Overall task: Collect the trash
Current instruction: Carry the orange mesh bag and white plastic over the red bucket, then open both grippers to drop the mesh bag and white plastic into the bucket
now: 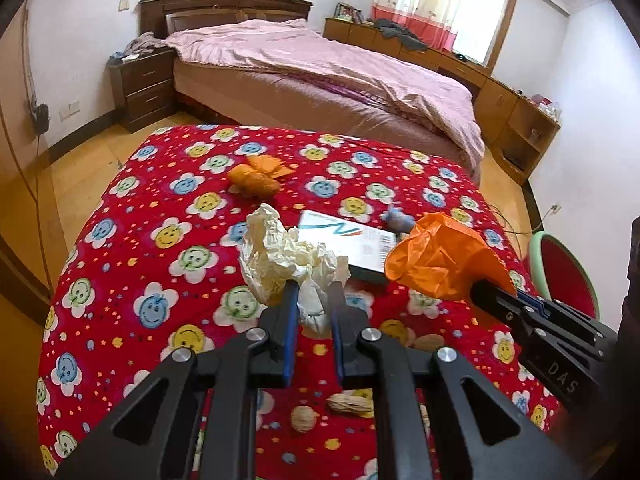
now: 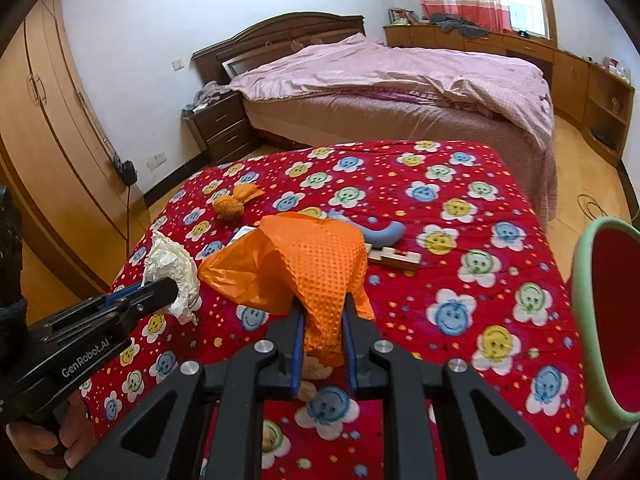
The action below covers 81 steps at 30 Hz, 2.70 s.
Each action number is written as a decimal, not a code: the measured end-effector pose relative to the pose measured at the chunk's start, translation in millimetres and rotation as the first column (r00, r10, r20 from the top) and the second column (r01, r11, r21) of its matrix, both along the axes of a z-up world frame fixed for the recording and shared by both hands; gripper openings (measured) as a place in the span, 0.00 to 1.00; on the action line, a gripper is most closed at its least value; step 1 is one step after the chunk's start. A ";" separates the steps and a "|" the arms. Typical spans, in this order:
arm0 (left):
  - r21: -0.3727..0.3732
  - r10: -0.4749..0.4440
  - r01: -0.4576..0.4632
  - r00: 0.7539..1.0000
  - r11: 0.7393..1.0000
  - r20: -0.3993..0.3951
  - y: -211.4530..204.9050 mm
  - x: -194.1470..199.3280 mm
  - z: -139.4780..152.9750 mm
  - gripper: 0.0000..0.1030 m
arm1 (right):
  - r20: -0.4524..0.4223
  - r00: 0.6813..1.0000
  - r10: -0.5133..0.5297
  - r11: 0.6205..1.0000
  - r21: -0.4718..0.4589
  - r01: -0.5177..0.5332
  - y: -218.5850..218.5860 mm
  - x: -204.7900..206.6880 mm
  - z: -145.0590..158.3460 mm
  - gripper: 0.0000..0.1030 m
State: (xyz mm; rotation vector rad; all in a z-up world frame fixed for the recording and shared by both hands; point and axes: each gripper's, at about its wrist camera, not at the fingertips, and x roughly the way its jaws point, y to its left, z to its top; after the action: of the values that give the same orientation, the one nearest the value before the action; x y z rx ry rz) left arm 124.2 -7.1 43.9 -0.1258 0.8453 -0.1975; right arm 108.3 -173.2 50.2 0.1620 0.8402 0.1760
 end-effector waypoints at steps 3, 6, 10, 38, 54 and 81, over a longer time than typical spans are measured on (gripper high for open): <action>-0.001 -0.028 0.028 1.000 1.000 0.007 -10.8 -2.5 3.6 0.13 | 0.011 1.000 -0.023 1.000 0.002 0.023 -10.5 -7.5 3.7 0.18; -0.006 -0.061 0.061 0.998 0.998 0.009 -24.3 -4.2 6.3 0.13 | 0.023 0.998 -0.051 0.999 0.007 0.050 -23.2 -16.5 8.7 0.18; 0.002 -0.106 0.106 0.994 0.994 0.016 -44.2 -6.5 9.5 0.13 | 0.035 0.995 -0.093 0.996 0.017 0.092 -43.0 -26.6 13.0 0.18; 0.039 -0.452 0.451 0.891 0.892 0.034 -226.7 -13.9 19.9 0.13 | 0.055 0.863 -0.502 0.864 0.078 0.498 -220.3 -103.2 12.5 0.18; 0.058 -0.591 0.590 0.807 0.805 0.007 -311.3 -20.7 -3.6 0.13 | 0.020 0.750 -0.661 0.746 0.118 0.655 -287.5 -135.1 -11.9 0.29; 0.022 -0.504 0.504 0.864 0.863 -0.007 -269.7 -13.6 0.1 0.37 | 0.025 0.766 -0.643 0.760 0.144 0.633 -266.6 -148.1 -10.0 0.52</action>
State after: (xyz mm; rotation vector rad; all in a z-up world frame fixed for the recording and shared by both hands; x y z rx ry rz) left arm 110.6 -276.8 44.0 0.1232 0.8696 -0.6827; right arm -39.8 -439.8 40.3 0.5539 0.6571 -0.4149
